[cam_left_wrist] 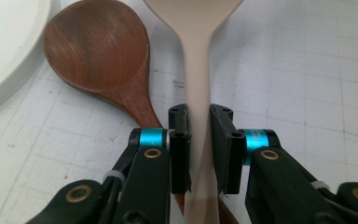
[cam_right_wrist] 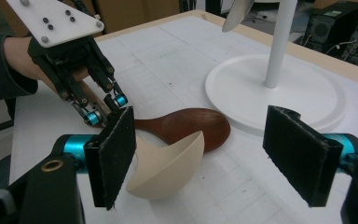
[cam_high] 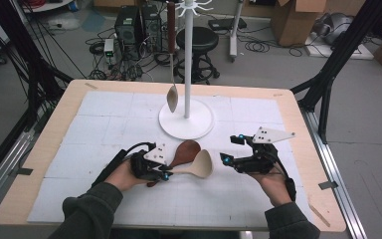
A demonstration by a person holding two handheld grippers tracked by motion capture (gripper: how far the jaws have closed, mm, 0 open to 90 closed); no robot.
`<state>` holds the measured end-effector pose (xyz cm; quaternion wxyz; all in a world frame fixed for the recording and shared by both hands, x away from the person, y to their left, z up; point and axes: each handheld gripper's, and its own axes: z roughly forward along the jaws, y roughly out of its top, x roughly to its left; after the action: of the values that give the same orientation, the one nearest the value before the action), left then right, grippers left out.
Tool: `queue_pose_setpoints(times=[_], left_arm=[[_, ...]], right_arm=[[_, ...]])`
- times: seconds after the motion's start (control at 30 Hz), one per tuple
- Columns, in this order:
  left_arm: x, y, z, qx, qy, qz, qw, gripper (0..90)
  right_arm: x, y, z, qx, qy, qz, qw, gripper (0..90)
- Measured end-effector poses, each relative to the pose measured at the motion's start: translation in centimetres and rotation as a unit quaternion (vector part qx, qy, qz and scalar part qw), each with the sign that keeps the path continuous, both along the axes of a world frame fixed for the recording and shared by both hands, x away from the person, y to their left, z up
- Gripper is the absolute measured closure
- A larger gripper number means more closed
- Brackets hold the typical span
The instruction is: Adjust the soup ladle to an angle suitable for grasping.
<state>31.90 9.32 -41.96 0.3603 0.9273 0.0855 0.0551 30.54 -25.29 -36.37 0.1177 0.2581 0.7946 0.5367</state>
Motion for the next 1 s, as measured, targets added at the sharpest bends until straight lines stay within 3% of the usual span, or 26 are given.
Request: queue_pose_setpoints(times=[0.2,0.5,1.0], left_arm=[[0.3,-0.2,-0.4,0.007,0.008,0.000,0.9999,77.9],[0.1,-0.6,-0.7,0.015,0.003,-0.007,0.9999,77.0],[-0.1,0.4,0.3,-0.005,0.014,-0.002,0.9999,68.7]], right_arm=[[0.0,0.0,0.0,0.000,0.000,0.002,1.0000,24.9],[0.0,0.1,-0.1,-0.001,0.002,0.002,1.0000,25.0],[0.0,0.3,-0.3,-0.002,0.003,0.005,1.0000,25.0]])
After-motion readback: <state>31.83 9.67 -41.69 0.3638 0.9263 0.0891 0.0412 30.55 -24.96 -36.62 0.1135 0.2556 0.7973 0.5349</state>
